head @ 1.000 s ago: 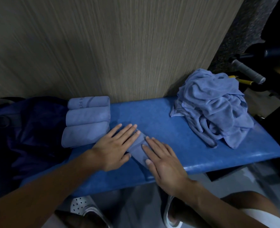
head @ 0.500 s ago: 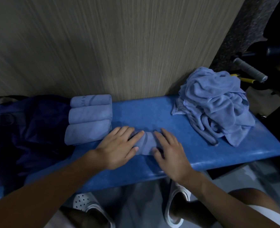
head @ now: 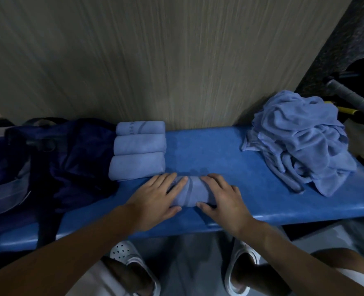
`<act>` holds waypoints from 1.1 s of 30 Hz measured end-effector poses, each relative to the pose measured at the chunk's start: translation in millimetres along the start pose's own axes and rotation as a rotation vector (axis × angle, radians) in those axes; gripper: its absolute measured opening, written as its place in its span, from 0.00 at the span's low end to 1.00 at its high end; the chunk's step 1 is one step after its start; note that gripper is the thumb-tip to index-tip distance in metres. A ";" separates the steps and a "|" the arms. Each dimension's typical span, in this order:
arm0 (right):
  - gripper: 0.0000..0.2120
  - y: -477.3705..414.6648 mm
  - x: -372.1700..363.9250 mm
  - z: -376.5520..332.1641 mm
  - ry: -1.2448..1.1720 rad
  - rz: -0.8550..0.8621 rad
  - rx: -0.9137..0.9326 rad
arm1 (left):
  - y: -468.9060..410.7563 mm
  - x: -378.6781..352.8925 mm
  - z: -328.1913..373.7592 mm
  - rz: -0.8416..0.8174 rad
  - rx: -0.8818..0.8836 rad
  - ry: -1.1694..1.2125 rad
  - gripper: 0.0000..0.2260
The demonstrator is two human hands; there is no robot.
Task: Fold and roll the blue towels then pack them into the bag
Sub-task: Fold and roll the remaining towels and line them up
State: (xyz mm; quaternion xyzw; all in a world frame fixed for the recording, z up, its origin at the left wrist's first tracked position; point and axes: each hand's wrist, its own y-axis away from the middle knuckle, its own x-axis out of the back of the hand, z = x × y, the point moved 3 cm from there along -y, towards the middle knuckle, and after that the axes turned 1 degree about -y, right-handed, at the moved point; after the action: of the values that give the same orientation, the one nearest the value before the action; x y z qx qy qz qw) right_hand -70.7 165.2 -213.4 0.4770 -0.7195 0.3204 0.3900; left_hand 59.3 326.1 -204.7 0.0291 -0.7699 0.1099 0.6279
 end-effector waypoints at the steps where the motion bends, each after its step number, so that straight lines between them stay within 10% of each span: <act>1: 0.34 -1.7 -5.5 -7.4 0.005 0.003 0.013 | 8.0 2.0 -2.0 0.004 0.002 -0.003 0.31; 33: 0.28 -37.6 -37.6 -69.5 -0.143 -0.016 0.115 | 80.2 -4.9 -59.6 0.233 0.113 0.006 0.28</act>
State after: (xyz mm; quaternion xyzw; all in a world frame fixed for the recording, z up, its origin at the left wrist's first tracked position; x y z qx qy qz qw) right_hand -8.7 226.8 -208.6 0.5259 -0.7222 0.3233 0.3121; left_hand 102.9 416.1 -208.9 -0.0257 -0.7587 0.2254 0.6106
